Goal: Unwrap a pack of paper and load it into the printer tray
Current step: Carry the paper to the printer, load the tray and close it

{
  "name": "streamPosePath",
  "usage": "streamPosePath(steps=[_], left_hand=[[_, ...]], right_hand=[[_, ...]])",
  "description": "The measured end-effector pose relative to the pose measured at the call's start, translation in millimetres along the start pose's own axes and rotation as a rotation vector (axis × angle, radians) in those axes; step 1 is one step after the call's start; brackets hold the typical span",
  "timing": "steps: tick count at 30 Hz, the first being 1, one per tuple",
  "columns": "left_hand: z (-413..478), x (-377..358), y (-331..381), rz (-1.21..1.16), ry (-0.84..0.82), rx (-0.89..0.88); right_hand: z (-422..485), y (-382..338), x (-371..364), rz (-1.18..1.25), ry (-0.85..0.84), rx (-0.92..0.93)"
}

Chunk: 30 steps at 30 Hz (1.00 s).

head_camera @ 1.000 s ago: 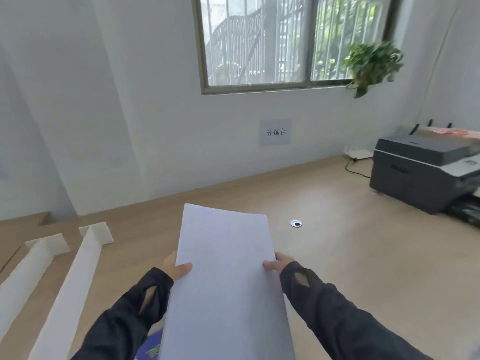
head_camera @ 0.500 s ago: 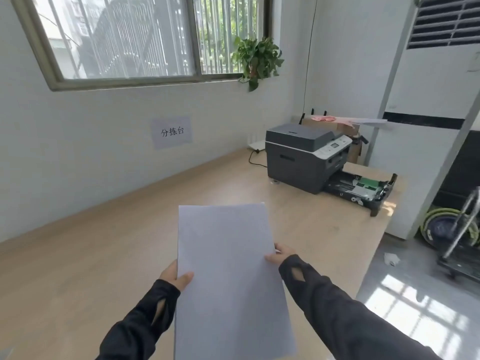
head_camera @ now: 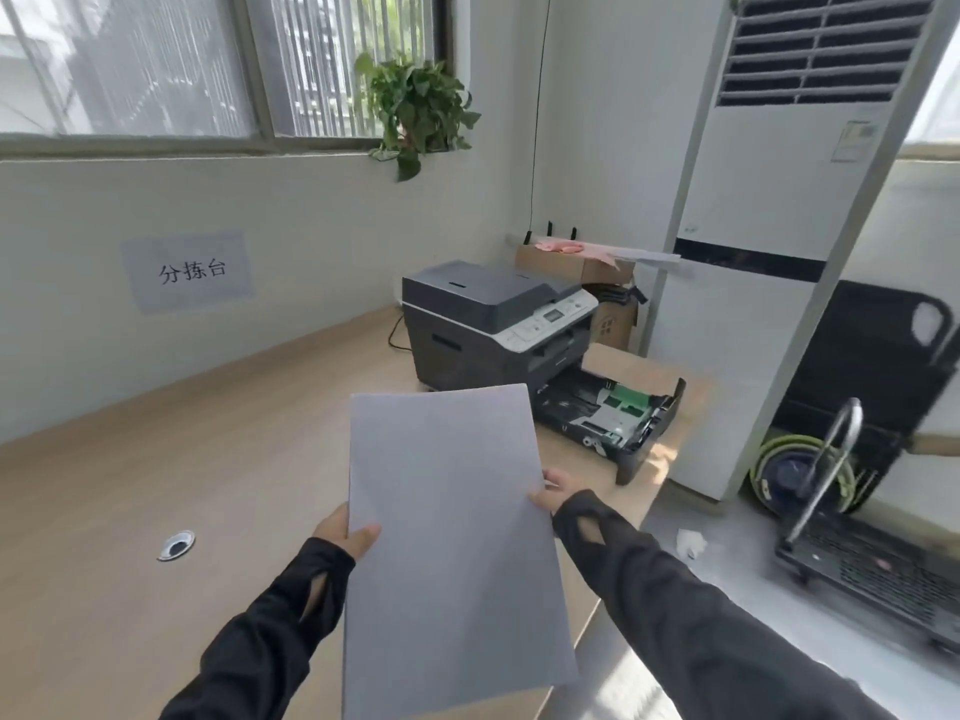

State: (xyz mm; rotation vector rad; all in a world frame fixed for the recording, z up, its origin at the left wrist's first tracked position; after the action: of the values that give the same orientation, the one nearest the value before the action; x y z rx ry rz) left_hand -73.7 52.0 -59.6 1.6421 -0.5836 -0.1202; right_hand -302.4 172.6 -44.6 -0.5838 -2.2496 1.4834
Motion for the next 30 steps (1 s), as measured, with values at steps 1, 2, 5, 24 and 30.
streamPosePath(steps=[1, 2, 5, 24, 30], left_hand=[[14.1, -12.8, 4.5, -0.003, -0.008, 0.001], [28.9, -25.0, 8.9, -0.008, -0.015, -0.005], [77.6, -62.3, 22.0, -0.044, -0.032, -0.029], [256.9, -166.2, 66.4, -0.039, 0.311, -0.083], [252.8, -205.6, 57.5, 0.014, 0.568, 0.076]], right_hand=[[13.3, -4.9, 11.3, -0.004, 0.009, 0.014], [26.3, -11.1, 21.6, -0.009, 0.026, 0.026], [74.6, -28.7, 53.9, -0.049, 0.066, 0.073], [339.3, -103.9, 115.9, -0.284, -0.178, 0.252], [389.1, -87.8, 123.5, -0.142, -0.422, 0.352]])
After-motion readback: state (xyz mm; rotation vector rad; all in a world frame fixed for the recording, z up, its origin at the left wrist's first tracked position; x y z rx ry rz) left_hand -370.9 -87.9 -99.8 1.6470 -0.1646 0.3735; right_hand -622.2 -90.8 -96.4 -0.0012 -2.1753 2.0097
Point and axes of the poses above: each hand's wrist, its own z-axis towards the middle knuckle, its own x-axis out of the back of the hand, y = z × x, the point moved 1 cm from there along z, towards the middle knuckle, and after that the axes turned 4 degrees about -x, right-handed, at the moved point
